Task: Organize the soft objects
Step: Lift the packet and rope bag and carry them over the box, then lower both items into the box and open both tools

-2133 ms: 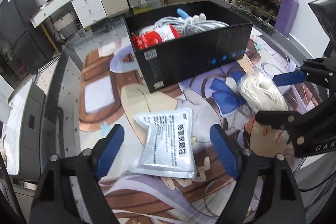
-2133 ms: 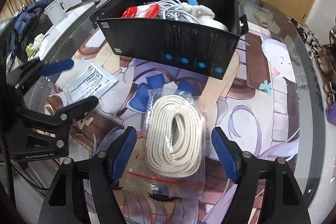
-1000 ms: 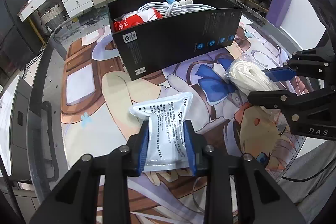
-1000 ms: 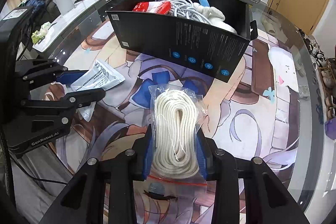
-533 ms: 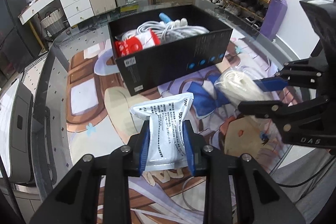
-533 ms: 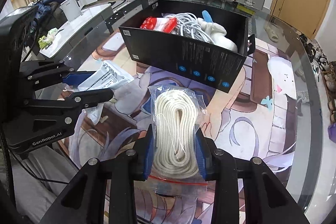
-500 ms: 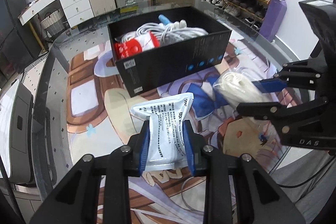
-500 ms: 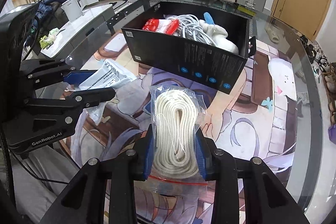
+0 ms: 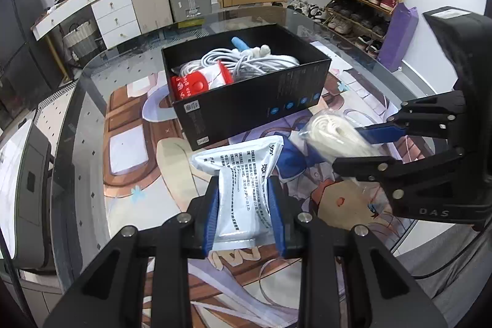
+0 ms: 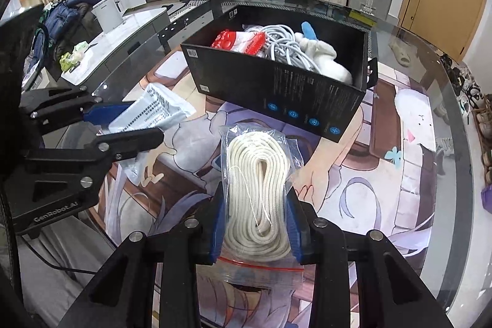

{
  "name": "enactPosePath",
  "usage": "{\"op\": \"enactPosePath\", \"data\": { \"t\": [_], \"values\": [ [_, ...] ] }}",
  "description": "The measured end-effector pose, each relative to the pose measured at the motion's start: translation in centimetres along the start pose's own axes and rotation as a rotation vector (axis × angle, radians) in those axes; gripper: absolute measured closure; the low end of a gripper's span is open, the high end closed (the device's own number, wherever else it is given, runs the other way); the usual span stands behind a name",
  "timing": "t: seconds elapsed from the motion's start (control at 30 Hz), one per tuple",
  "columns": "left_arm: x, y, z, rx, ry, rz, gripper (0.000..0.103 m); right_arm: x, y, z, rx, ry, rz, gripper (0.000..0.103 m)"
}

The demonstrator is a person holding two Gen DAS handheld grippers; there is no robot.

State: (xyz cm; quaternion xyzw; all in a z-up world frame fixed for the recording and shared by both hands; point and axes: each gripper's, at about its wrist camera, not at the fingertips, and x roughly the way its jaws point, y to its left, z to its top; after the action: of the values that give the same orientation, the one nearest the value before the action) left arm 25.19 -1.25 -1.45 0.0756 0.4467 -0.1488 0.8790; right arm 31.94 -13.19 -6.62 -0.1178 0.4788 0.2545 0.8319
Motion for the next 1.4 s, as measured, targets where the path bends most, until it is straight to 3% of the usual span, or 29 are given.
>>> {"op": "enactPosePath", "data": {
  "t": [0.33, 0.63, 0.73, 1.03, 1.4],
  "values": [
    [-1.8, 0.8, 1.2, -0.028, -0.064, -0.016, 0.075, -3.1, -0.4, 1.3, 0.015, -0.074, -0.005, 0.069],
    [-3.5, 1.5, 4.6, -0.061, -0.173, -0.01, 0.075, -5.7, -1.4, 5.4, 0.031, -0.207, -0.081, 0.069],
    [-3.4, 1.5, 5.9, -0.055, -0.218, 0.023, 0.075, -6.1, -1.9, 6.8, 0.047, -0.241, -0.092, 0.069],
    [-0.5, 3.3, 9.1, -0.115, -0.243, 0.064, 0.075, -4.3, -3.3, 10.2, 0.086, -0.304, -0.102, 0.069],
    [4.2, 4.3, 10.0, -0.181, -0.168, 0.02, 0.075, -0.2, -5.0, 12.0, 0.093, -0.278, -0.112, 0.069]
  ]
}}
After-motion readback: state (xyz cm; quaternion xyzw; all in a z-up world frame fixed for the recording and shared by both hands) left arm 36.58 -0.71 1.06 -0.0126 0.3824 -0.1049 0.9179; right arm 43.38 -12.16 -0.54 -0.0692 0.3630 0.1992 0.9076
